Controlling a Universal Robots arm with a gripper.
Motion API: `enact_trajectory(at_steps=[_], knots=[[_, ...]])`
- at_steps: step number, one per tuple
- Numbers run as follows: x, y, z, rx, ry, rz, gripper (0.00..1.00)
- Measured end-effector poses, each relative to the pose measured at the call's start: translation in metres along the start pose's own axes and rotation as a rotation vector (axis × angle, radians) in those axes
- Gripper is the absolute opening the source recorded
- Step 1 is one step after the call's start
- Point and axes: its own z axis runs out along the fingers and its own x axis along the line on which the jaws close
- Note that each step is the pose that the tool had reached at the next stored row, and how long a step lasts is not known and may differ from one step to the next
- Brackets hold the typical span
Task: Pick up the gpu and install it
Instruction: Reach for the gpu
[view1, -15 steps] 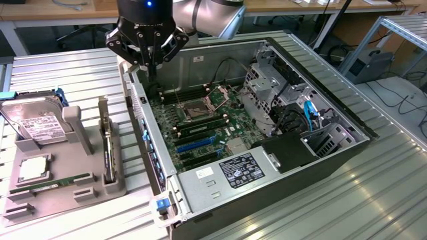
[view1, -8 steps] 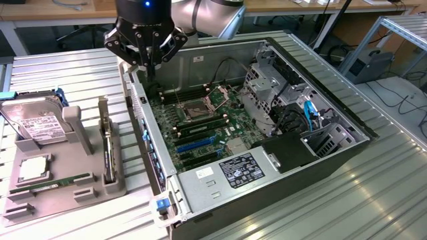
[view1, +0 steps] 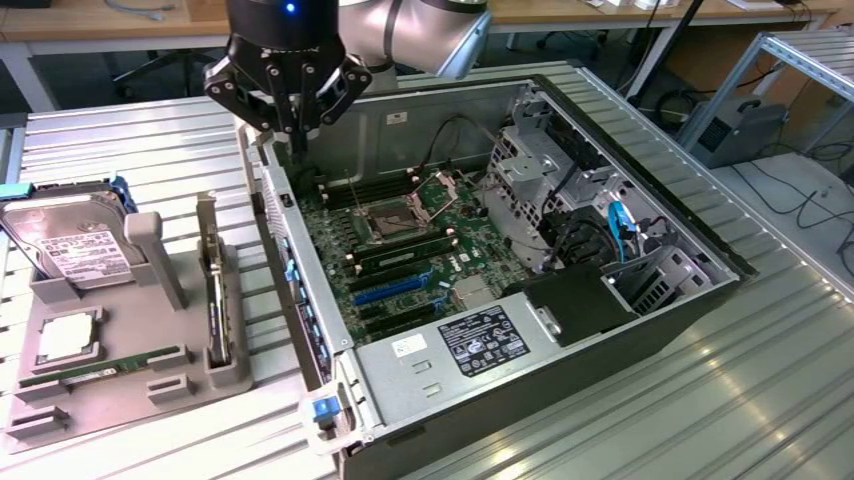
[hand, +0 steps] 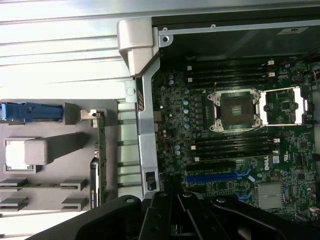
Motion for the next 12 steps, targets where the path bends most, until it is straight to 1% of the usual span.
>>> enact_trajectory(at_steps=[12], knots=[[0.0031,-0.0002,0.0000,0.0000,0.0000,0.000,0.11]])
